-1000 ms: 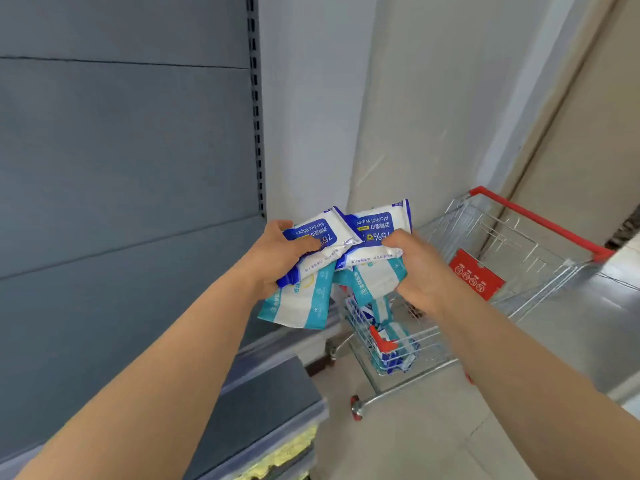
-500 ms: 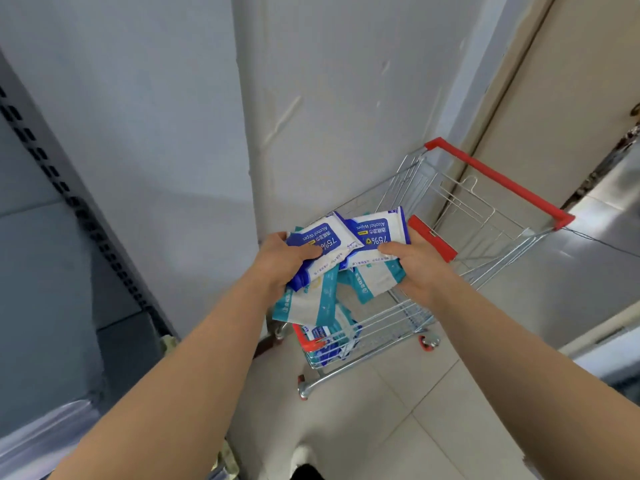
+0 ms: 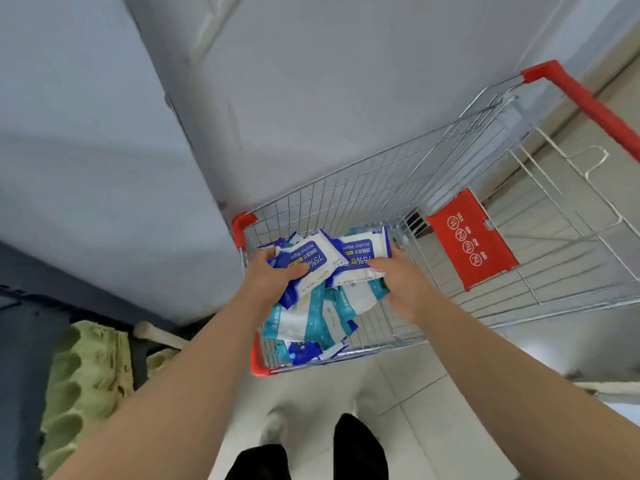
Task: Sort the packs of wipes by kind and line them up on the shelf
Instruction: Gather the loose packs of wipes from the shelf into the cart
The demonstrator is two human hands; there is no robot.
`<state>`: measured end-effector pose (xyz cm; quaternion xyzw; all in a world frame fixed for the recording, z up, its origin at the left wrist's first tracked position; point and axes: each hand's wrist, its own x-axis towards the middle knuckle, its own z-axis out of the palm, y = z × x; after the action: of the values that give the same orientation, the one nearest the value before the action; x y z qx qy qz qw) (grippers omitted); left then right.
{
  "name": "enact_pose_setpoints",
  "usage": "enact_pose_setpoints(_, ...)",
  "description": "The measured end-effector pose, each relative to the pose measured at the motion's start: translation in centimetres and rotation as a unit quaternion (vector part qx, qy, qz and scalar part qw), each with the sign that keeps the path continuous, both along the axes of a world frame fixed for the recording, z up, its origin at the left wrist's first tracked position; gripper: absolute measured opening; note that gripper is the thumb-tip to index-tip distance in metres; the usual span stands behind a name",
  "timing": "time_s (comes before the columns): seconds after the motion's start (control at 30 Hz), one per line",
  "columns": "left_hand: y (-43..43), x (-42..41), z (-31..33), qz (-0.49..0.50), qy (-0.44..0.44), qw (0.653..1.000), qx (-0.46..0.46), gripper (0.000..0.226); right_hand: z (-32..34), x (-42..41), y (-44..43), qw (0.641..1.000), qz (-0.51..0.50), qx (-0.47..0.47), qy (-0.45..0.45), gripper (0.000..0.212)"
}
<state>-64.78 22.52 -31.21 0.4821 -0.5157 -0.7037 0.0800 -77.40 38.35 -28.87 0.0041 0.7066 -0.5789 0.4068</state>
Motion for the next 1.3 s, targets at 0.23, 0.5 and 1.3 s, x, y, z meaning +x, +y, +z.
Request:
enact_pose_setpoints(0.23, 0.7, -1.7, -11.0, 0.104, -0.074, 0.992, -0.017, 0.070, -11.1, -5.0, -3.0, 0.990, 0.128, 0.025, -0.054, 0.029)
enact_pose_setpoints(0.5, 0.9, -1.5, -22.7, 0.146, -0.174, 0.973, -0.039, 0.048, -24.3, -5.5, -5.5, 0.969, 0.222, 0.062, -0.082, 0.025)
enact_pose_setpoints(1.3, 3.2, 0.5, -8.5, -0.036, -0.343, 0.889, -0.302, 0.034, -11.9, -4.4, -6.7, 0.817, 0.446, 0.118, 0.346, 0.046)
